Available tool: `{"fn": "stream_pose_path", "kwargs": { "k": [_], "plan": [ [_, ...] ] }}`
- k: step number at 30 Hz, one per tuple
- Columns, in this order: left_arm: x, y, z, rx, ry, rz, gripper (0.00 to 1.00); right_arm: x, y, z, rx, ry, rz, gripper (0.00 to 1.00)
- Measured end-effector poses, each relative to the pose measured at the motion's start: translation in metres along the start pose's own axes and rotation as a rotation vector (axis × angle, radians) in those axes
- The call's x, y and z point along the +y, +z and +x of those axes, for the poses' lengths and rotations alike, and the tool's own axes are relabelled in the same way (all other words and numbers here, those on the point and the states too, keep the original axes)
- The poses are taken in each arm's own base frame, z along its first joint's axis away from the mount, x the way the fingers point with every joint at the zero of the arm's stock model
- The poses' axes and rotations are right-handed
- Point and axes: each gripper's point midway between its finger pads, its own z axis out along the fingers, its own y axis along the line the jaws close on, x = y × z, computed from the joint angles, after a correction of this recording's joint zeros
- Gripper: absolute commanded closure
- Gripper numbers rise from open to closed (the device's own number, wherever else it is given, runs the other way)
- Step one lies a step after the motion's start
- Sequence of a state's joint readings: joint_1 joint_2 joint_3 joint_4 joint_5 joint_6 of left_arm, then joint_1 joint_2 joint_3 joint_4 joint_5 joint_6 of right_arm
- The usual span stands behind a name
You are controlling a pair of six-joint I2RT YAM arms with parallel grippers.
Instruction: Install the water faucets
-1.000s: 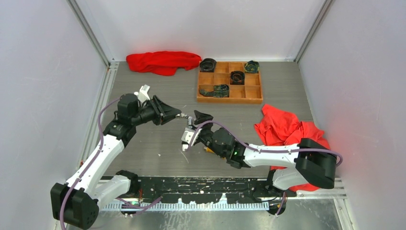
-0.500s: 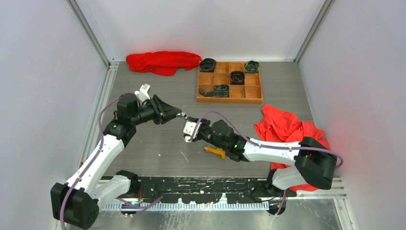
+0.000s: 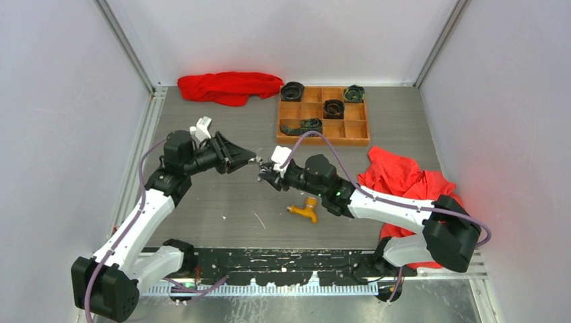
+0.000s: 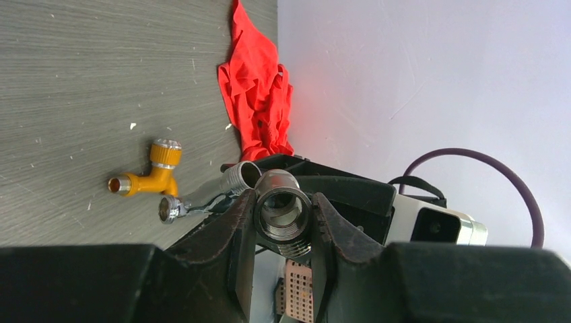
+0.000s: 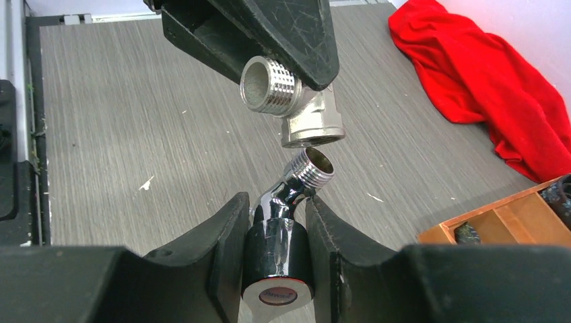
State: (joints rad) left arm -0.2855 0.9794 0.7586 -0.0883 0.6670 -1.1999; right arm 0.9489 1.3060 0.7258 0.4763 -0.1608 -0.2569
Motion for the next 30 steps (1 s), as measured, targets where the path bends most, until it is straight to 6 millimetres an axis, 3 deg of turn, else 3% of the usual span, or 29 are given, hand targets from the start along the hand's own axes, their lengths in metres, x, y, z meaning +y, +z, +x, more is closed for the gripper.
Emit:
{"fn": "stream_pose_path", "kwargs": {
  "k": [4,11,18,22,30],
  "plan": [
    [0.002,-0.001,0.0,0.0,0.012,-0.005,1.0,0.002,-0.002,0.001,0.009,0.027,-0.01,0.99],
    [0.008,-0.005,0.004,0.025,0.056,-0.034,1.0,0.004,-0.016,0.0,0.035,0.034,-0.017,0.99],
    [0.022,-0.015,0.003,0.026,0.215,-0.178,1.0,-0.002,-0.046,0.004,0.067,0.056,0.032,0.99],
    [0.051,-0.016,0.005,0.022,0.362,-0.346,1.0,-0.01,-0.062,0.003,0.077,0.072,0.085,1.0],
    [0.135,-0.011,0.019,0.048,0.579,-0.636,1.0,-0.018,-0.083,0.015,0.118,0.114,0.152,0.99]
  ]
}}
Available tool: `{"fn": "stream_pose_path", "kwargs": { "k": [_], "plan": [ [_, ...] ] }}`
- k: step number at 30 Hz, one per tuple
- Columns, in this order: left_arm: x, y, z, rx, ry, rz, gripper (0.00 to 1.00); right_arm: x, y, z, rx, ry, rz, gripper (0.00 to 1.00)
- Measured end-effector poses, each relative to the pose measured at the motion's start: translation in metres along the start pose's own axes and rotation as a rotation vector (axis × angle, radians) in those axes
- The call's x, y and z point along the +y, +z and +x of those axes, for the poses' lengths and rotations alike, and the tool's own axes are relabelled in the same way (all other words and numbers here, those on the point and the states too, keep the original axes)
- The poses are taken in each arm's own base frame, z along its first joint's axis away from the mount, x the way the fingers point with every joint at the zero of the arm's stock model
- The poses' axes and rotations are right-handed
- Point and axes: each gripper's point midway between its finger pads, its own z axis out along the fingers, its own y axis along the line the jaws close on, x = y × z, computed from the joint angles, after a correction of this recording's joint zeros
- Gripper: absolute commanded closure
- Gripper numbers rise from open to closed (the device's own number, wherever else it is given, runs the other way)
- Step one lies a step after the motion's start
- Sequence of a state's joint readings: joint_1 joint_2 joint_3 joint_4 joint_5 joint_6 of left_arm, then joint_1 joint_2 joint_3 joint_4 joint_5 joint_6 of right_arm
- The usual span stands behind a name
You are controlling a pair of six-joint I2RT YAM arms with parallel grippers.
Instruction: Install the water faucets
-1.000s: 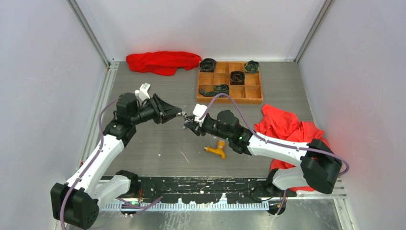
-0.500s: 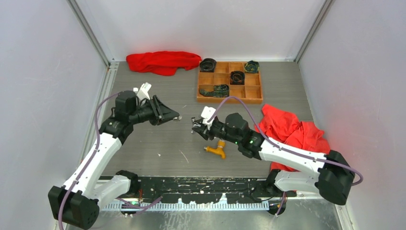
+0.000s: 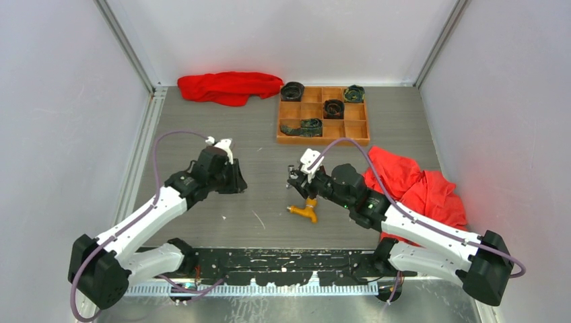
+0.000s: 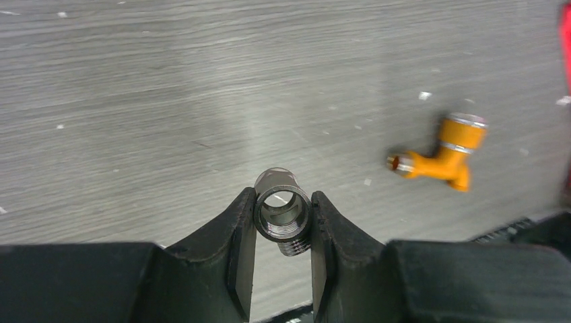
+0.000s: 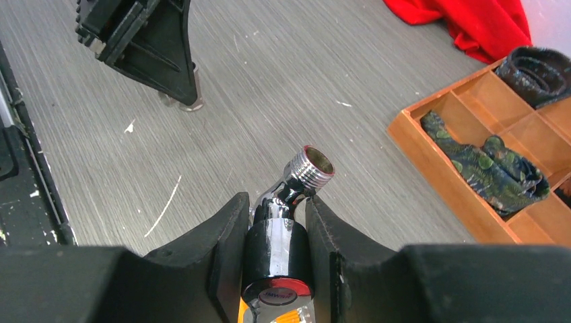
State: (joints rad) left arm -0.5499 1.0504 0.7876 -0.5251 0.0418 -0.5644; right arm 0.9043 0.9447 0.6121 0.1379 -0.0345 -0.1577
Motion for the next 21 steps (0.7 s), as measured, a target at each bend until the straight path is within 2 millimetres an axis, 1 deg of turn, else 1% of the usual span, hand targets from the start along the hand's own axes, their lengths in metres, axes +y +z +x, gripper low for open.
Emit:
{"fn": "stream_pose_path", "kwargs": {
  "k": [3,6,8,16,21],
  "plan": [
    [0.021,0.014,0.007,-0.016,0.031,-0.089,1.0,-0.001,-0.001,0.007,0.026,0.012,0.009,1.0],
    [0.037,0.027,0.004,-0.056,0.053,-0.176,1.0,-0.001,-0.002,0.012,0.043,0.024,0.013,0.99],
    [0.045,0.035,0.002,-0.088,0.068,-0.216,1.0,-0.001,-0.002,0.013,0.049,0.03,0.015,0.99],
    [0.061,0.056,-0.006,-0.165,0.062,-0.315,1.0,-0.003,-0.005,0.015,0.06,0.035,0.03,0.99],
    [0.065,0.073,-0.003,-0.157,0.047,-0.336,1.0,-0.006,-0.008,0.013,0.052,0.035,0.046,0.99]
  ]
}}
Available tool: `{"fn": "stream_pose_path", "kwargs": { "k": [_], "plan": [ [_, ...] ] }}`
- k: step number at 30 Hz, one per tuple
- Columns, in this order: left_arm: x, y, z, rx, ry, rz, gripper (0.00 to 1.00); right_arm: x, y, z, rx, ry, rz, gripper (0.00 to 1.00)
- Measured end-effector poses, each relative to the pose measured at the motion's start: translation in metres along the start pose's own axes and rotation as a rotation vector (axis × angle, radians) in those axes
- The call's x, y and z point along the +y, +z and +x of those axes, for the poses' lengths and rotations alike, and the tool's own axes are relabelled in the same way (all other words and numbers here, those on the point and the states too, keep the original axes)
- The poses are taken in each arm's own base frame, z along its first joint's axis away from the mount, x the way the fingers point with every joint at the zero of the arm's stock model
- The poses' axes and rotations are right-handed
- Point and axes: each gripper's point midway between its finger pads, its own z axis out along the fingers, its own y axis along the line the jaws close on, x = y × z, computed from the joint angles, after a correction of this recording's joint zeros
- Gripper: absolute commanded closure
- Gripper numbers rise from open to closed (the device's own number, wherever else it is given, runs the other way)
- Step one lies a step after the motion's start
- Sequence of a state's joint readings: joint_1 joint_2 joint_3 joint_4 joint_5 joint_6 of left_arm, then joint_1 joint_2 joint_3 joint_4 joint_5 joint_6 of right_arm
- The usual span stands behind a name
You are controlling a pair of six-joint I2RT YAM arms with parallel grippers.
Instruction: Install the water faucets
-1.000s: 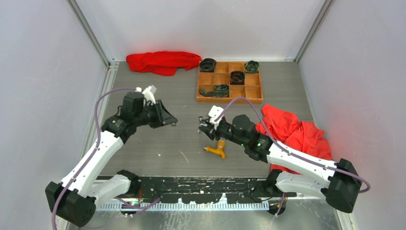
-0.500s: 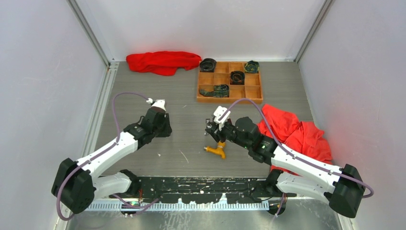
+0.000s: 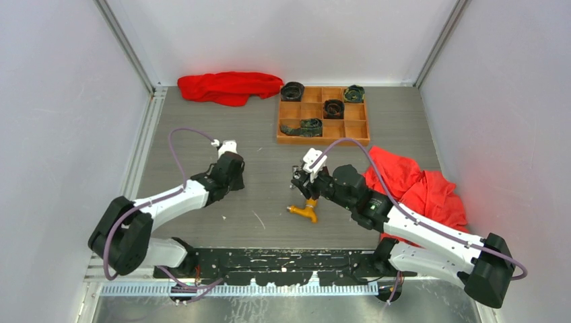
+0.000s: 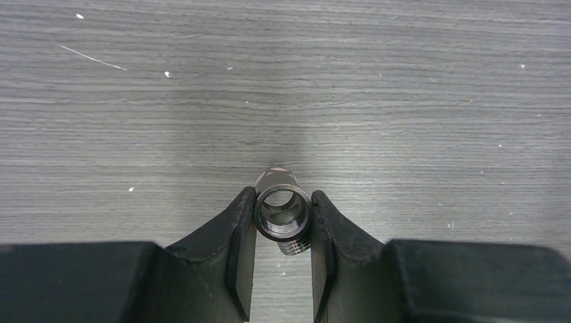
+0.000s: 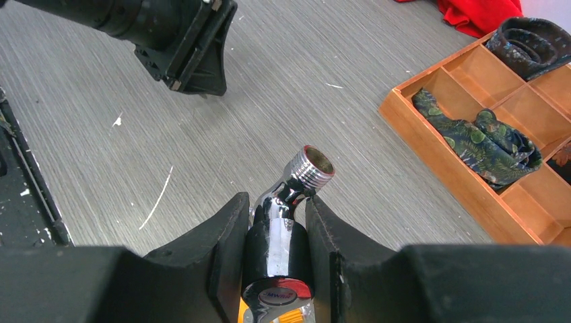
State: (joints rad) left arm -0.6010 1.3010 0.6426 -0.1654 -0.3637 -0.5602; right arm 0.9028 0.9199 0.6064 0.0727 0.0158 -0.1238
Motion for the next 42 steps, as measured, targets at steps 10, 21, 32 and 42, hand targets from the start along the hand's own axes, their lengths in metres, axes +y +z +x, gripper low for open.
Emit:
{"fn": "stream_pose_path", "kwargs": {
  "k": [10,21,32,42],
  "plan": [
    [-0.005,0.017,0.02,0.073,0.009,0.005,0.76,-0.003,-0.001,0.001,0.006,0.0,0.013,0.99],
    [0.005,0.009,0.024,0.117,0.013,-0.048,0.2,-0.002,-0.001,0.005,0.018,-0.002,0.011,0.99],
    [-0.026,-0.108,-0.085,-0.186,0.028,0.248,0.19,0.014,-0.003,0.005,0.029,0.003,-0.112,0.99],
    [-0.096,-0.218,-0.079,-0.237,0.269,0.888,0.19,0.098,-0.035,-0.046,-0.04,0.067,-0.781,0.99]
  ]
}}
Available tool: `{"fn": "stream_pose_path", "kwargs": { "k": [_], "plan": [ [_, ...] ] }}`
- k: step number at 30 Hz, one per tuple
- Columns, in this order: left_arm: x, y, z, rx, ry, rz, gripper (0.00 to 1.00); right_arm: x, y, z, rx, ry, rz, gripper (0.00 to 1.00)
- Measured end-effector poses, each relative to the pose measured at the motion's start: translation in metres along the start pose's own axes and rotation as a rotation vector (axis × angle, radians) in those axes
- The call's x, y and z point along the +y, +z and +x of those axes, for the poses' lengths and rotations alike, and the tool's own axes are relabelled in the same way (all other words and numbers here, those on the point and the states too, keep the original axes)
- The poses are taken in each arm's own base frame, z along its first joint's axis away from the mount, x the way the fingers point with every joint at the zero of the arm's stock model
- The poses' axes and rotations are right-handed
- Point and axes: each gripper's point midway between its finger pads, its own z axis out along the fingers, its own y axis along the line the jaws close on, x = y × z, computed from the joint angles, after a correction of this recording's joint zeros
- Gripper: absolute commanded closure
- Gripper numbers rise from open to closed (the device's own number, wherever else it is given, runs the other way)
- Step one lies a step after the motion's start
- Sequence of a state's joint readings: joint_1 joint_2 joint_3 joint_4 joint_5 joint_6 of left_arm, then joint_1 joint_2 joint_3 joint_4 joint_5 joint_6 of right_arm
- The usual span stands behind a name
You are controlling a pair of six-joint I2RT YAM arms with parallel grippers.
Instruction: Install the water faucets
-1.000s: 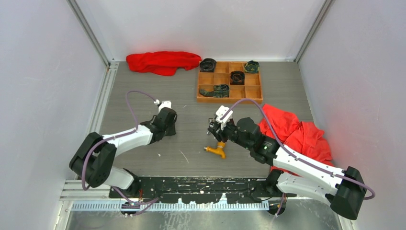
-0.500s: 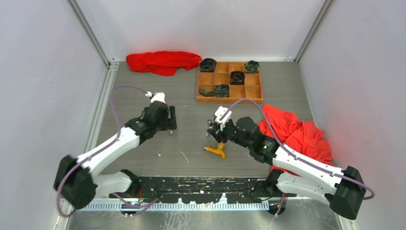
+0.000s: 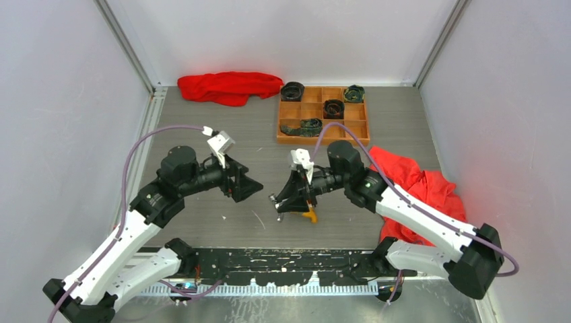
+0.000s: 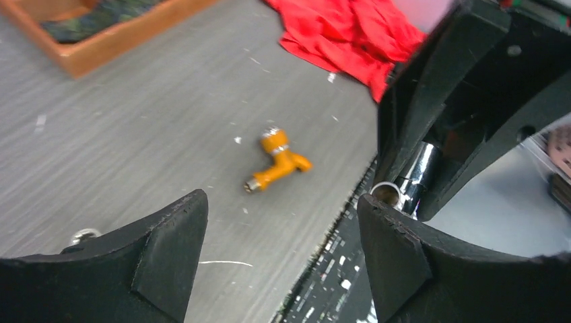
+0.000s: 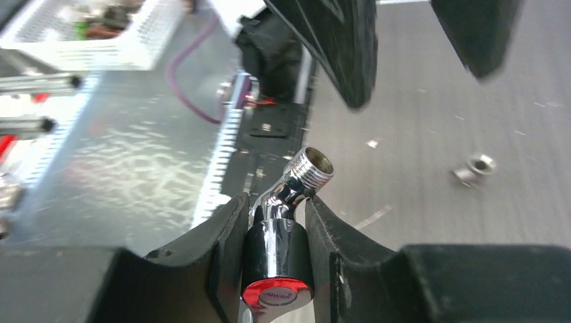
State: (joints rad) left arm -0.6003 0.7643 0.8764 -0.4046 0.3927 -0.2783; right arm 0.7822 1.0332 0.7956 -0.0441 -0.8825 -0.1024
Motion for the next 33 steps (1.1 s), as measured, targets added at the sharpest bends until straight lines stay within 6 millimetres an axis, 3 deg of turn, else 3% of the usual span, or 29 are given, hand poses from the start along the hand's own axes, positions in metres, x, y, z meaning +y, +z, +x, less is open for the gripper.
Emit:
{"fn": "stream_pose_path", "kwargs": {
  "k": [3,6,12,17,23,33],
  "plan": [
    [-0.016,0.004,0.009,0.043,-0.016,0.109,0.19,0.014,0.007,-0.008,0.018,0.038,-0.144,0.99],
    [-0.033,0.01,0.014,0.089,-0.054,0.222,0.2,0.021,0.009,-0.003,0.041,0.081,-0.21,0.99],
    [-0.052,0.023,0.017,0.222,-0.139,0.37,0.21,0.028,0.007,0.001,0.056,0.112,-0.247,0.99],
    [-0.066,0.021,0.024,0.288,-0.205,0.474,0.29,0.028,0.007,0.001,0.056,0.114,-0.25,0.99],
    [-0.074,0.021,0.035,0.37,-0.268,0.56,0.41,0.028,0.007,0.002,0.058,0.118,-0.249,0.99],
    [-0.078,0.019,0.046,0.439,-0.312,0.623,0.43,0.023,0.01,0.005,0.077,0.147,-0.243,0.99]
  ]
}}
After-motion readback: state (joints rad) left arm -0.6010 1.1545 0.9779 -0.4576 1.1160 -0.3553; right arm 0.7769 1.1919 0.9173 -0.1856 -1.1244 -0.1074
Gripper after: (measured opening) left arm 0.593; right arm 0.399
